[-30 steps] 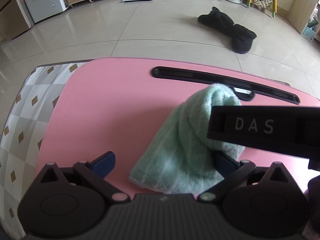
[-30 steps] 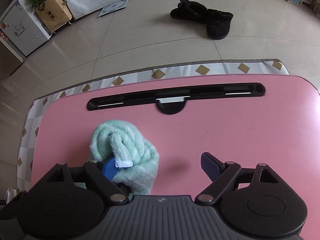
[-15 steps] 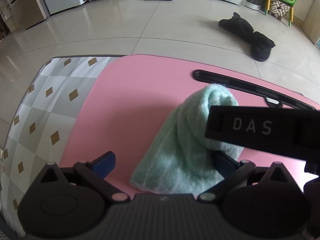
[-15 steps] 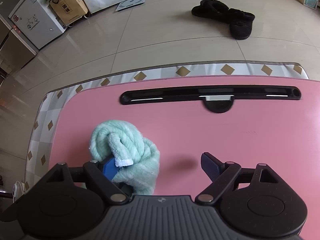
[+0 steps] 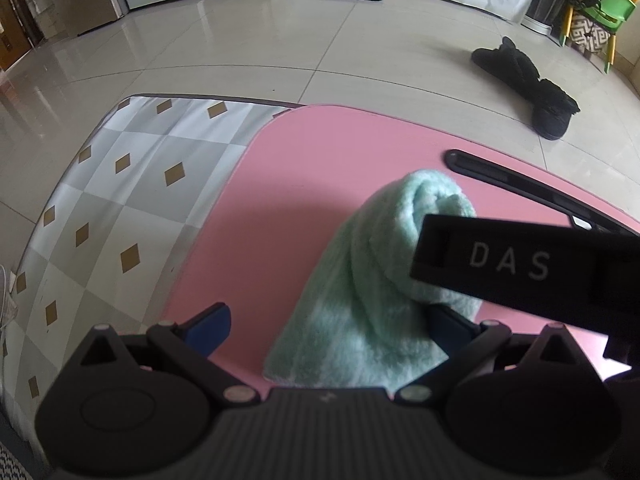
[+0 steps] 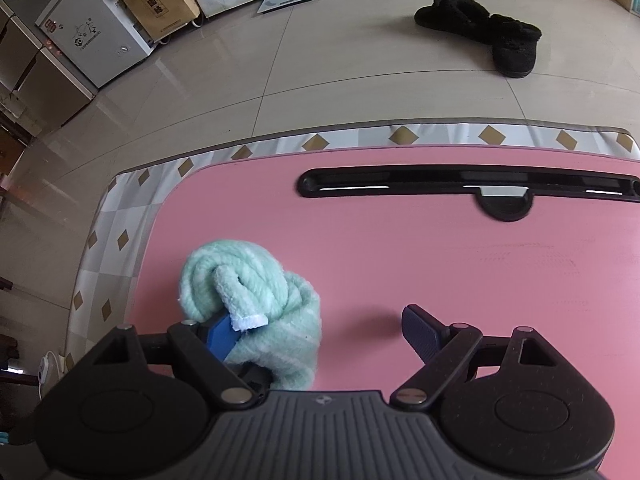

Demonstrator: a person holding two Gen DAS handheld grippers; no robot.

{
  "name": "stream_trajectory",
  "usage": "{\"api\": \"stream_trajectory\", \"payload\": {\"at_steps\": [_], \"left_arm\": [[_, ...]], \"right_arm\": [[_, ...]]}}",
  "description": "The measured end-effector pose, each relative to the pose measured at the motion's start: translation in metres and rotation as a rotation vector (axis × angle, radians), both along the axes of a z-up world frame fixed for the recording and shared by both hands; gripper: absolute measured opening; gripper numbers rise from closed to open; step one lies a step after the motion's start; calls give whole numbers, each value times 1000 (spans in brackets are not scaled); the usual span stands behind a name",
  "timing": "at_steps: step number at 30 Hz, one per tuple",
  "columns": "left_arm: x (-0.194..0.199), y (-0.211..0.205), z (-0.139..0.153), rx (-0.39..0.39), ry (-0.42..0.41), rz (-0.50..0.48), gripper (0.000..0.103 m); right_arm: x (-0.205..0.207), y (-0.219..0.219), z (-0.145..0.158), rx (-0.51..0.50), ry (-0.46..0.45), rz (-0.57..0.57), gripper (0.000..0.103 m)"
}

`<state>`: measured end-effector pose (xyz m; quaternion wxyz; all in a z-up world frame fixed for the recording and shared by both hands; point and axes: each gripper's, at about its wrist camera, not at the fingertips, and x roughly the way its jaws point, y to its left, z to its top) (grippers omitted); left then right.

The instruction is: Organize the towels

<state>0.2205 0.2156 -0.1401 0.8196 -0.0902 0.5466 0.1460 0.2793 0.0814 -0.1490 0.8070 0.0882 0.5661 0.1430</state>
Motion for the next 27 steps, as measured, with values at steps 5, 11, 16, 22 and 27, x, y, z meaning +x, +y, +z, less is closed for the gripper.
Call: {"api": "stream_trajectory", "payload": {"at_steps": [5,11,16,22,27], "left_arm": [[0,-3,0,37,-15,-31,103],[3,-18,3,97,-31,-91,103],[5,-25,4,86,-43,-113,102],[7,-38,4,78,-58,-159,98],[8,-47,4,54,-76,-194,95]], "right_arm": [[-1,8,0,3,-5,11,86],[0,4,0,5,1,6,86],[0,2,1,-3,-1,8,86],[0,-6,2,-13,-1,5,86],[0,-12,3,-19,0,10,86]]}}
